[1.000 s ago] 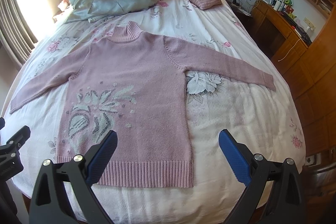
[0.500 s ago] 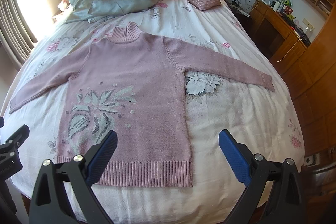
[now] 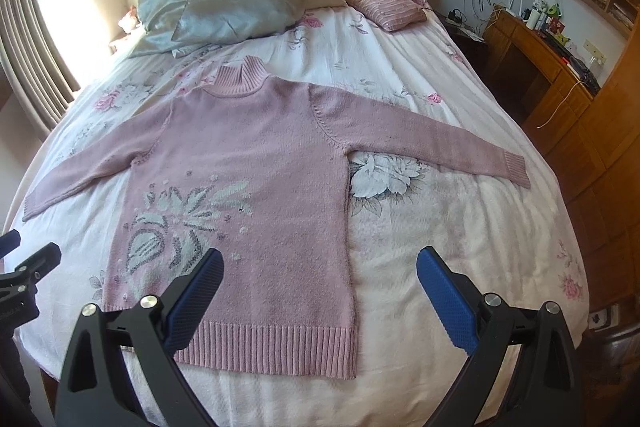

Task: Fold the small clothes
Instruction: 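Move the right tool to the sweater's sleeve cuff and grasp it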

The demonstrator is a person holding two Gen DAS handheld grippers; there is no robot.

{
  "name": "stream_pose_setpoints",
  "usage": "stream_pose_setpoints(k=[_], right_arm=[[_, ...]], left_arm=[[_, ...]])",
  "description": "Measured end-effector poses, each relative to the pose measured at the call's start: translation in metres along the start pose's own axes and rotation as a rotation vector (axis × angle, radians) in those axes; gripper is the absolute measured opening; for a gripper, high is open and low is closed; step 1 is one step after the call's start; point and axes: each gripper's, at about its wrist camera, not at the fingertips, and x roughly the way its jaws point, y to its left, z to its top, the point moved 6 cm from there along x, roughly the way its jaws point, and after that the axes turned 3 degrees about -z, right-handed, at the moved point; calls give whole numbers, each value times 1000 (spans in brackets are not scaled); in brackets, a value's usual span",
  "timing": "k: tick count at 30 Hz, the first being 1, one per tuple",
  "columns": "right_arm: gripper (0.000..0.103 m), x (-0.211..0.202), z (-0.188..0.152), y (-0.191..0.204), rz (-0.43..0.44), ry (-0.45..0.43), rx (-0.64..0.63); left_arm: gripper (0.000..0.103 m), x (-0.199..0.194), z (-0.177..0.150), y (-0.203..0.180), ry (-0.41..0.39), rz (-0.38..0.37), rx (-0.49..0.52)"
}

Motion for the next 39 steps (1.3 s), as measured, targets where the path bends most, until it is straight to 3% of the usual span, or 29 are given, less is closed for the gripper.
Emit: stream_pose_setpoints(k=[8,15,23,28,33,37,39], right_arm=[[98,71,35,-151,-5,77,180],[98,172,77,-305,-89,136,268],[96,290,91,-443,-74,261,361],[93,343,80,-486,-70,338,374],[88,380,65,-504,-15,401,411],[90,393,61,-504,8,395,416],[83,395,62,-503,9,386,395]], left_arm=[[100,46,55,-60,-24,31,-28],[100,107,111,-153,-39,20,-41],[100,180,151,-231,-34,21,-37],[100,209,159,-254,-21,45,-10],[100,226,163,-260,-16,73,5],[100,240,164,-255,5,89,-16],[100,243,165,-251,8,95,-25]])
